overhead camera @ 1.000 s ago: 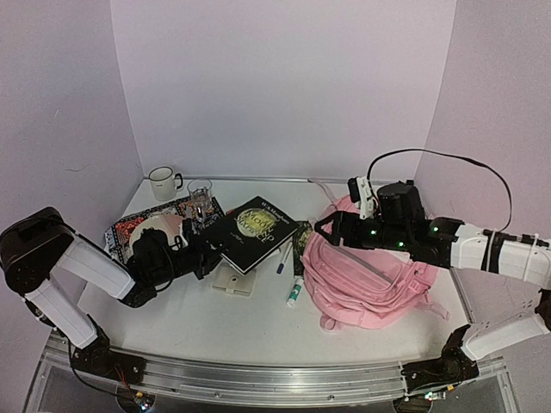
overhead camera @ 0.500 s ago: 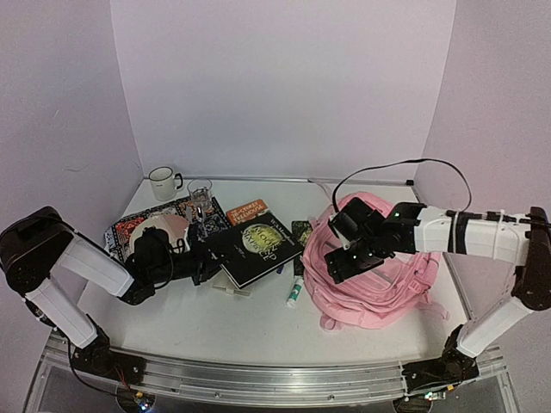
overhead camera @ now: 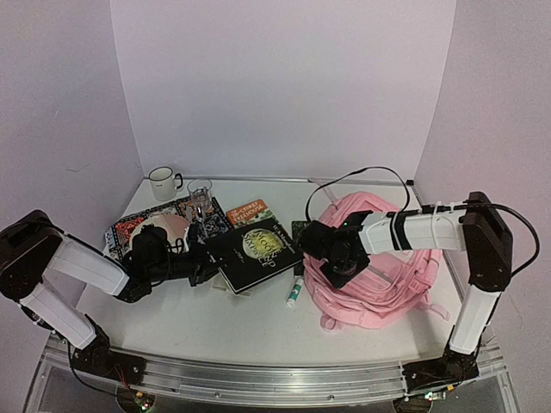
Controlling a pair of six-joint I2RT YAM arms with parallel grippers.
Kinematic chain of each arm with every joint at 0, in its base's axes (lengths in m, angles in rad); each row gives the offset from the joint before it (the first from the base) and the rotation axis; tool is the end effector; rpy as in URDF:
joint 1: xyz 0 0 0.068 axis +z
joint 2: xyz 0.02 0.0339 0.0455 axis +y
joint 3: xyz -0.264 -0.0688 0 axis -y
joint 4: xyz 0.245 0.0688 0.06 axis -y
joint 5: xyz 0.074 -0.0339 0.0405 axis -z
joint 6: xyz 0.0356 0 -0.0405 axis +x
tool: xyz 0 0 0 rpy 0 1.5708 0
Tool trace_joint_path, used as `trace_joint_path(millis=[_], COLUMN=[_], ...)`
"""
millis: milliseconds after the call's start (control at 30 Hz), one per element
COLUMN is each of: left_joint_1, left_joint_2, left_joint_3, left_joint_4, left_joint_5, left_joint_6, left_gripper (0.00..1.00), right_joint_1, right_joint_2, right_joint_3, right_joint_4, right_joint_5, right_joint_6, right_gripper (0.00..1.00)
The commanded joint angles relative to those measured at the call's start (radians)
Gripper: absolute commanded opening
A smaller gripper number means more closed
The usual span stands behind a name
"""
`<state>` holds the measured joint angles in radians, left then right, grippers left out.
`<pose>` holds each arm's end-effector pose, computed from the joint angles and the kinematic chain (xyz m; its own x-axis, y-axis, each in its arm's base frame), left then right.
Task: Pack the student bag
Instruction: Pick up the largest pocket of the bag from the student bag.
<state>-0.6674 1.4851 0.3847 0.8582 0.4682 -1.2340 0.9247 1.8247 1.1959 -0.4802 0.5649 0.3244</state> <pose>0.1979 -0.1764 0.1600 -0.9083 -0.3565 -0.2187 0.1184 0.2821 -0.9520 0.2356 0.2808 0.1803 -0.6801 -0.4547 -0.5751 -0.3313 0.8904 -0.3122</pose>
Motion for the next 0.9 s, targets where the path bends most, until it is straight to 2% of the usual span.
trace_joint_path(millis=[0, 33, 133, 233, 567, 867], left_joint_1=[0.005, 0.005, 0.004, -0.004, -0.123, -0.185], left_joint_2=[-0.068, -0.07, -0.077, -0.069, -0.001, 0.11], left_joint_3=[0.052, 0.05, 0.048, 0.048, 0.109, 0.235], left_joint_4=[0.128, 0.128, 0.123, 0.119, 0.119, 0.119], left_joint_5=[0.058, 0.064, 0.089, 0.113, 0.086, 0.062], left_joint_6=[0.013, 0.01, 0.003, -0.005, -0.001, -0.045], left_gripper=[0.0, 0.0, 0.0, 0.0, 0.0, 0.0], right_joint_1=[0.008, 0.008, 0.008, 0.007, 0.007, 0.007], right_joint_2=[0.023, 0.018, -0.018, -0.067, -0.188, -0.269], right_joint_3=[0.041, 0.044, 0.057, 0.07, 0.14, 0.186], right_joint_4=[-0.123, -0.134, -0.152, -0.153, -0.116, -0.064], right_joint_5=[0.17, 0.188, 0.213, 0.228, 0.19, 0.104], right_joint_6=[0.008, 0.01, 0.005, -0.015, -0.092, -0.142], right_gripper=[0.34, 0.26, 0.1, 0.0, 0.0, 0.0])
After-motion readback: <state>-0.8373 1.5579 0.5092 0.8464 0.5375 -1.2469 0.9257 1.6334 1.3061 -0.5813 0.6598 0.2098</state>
